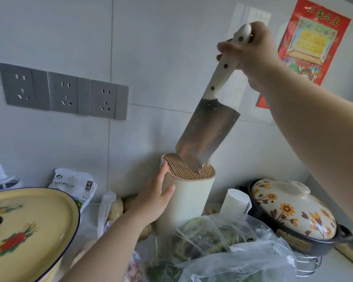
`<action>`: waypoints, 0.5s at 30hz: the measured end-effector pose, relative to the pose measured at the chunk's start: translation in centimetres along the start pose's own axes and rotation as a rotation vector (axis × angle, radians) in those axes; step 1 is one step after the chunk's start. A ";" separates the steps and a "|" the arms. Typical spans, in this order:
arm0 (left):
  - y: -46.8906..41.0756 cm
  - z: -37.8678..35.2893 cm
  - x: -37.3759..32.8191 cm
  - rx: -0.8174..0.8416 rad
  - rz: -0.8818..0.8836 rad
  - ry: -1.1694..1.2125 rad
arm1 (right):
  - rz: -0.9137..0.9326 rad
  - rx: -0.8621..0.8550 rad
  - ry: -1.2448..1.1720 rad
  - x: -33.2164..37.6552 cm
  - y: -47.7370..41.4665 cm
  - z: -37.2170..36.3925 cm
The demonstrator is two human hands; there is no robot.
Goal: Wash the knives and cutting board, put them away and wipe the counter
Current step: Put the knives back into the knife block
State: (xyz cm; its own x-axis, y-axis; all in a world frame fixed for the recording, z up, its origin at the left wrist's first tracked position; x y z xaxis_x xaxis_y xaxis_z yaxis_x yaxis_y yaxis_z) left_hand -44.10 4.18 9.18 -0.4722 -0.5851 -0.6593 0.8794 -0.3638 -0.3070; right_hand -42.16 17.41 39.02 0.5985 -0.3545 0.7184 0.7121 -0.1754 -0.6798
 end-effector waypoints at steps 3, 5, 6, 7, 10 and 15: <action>0.0 -0.1 0.0 0.008 0.006 -0.021 | 0.051 -0.176 -0.034 -0.6 0.0 1.3; 0.0 -0.1 0.1 0.024 0.021 -0.039 | 0.019 -0.287 -0.122 -1.5 0.0 2.1; 0.0 -0.1 0.2 0.032 0.024 -0.052 | 0.006 -0.313 -0.184 -1.9 0.0 2.2; -0.1 0.0 0.2 0.039 0.023 -0.064 | 0.002 -0.314 -0.242 -2.2 0.0 2.0; -0.1 0.1 0.2 0.057 0.019 -0.096 | 0.036 -0.263 -0.276 -1.7 0.1 0.9; 0.0 0.3 -0.1 0.064 0.015 -0.121 | 0.111 -0.299 -0.247 -0.4 0.0 0.9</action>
State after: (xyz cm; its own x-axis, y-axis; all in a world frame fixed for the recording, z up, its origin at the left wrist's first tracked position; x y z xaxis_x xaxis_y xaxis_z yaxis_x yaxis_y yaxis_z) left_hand -44.13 4.03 9.41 -0.4662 -0.6725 -0.5749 0.8827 -0.3976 -0.2507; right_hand -42.12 18.37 38.88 0.7622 -0.1609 0.6270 0.5218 -0.4206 -0.7422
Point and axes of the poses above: each hand's wrist, its own y-axis away from the middle knuckle, its own z-axis out of the back of the hand, x = y × z, the point moved 9 cm from there along -y, towards the middle knuckle, and after that the axes turned 10 degrees about -y, right-handed, at the moved point
